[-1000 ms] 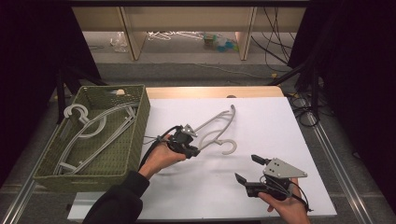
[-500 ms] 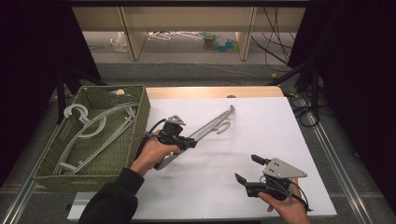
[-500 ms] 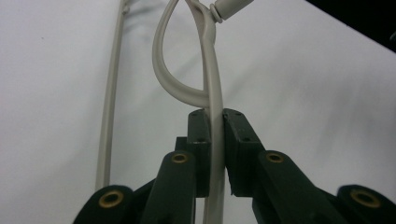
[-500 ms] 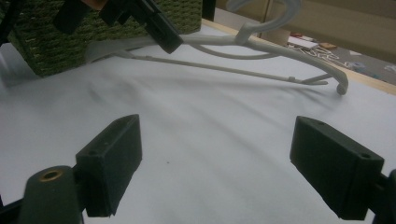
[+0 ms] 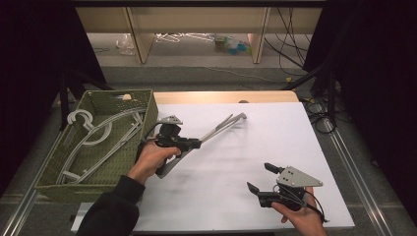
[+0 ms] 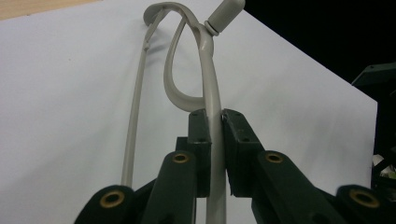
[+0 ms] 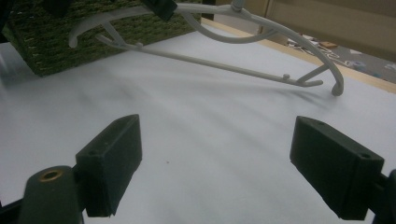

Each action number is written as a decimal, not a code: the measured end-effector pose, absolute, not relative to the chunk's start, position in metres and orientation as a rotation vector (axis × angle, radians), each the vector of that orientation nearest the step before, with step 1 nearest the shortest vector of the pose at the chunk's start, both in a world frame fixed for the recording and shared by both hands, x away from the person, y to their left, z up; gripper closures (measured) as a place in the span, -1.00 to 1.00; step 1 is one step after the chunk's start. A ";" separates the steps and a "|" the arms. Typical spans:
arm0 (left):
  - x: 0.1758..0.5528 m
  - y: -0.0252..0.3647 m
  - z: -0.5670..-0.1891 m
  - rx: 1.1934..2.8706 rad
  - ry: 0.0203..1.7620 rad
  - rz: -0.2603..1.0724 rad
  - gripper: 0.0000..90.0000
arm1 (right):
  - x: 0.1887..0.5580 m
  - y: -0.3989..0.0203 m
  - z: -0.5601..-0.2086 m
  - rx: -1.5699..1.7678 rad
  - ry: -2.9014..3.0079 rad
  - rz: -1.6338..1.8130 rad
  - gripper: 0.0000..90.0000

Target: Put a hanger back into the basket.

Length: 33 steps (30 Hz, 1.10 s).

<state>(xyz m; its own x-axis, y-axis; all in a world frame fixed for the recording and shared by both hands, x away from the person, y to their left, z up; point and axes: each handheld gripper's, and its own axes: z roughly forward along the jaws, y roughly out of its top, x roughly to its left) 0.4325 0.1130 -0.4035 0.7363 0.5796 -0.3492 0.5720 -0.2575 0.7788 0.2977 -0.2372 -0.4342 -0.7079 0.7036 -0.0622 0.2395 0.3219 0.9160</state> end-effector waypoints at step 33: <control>0.421 0.129 -0.379 1.847 0.827 -0.018 0.82 | 0.304 -0.234 -0.434 0.816 2.159 1.360 -0.60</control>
<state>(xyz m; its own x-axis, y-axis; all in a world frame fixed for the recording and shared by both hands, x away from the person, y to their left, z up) 0.4205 0.1290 -0.3792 0.7597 0.5285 -0.3789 0.5443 -0.1979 0.8152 0.3041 -0.2340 -0.4343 -0.7192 0.6916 -0.0668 0.2387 0.3361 0.9111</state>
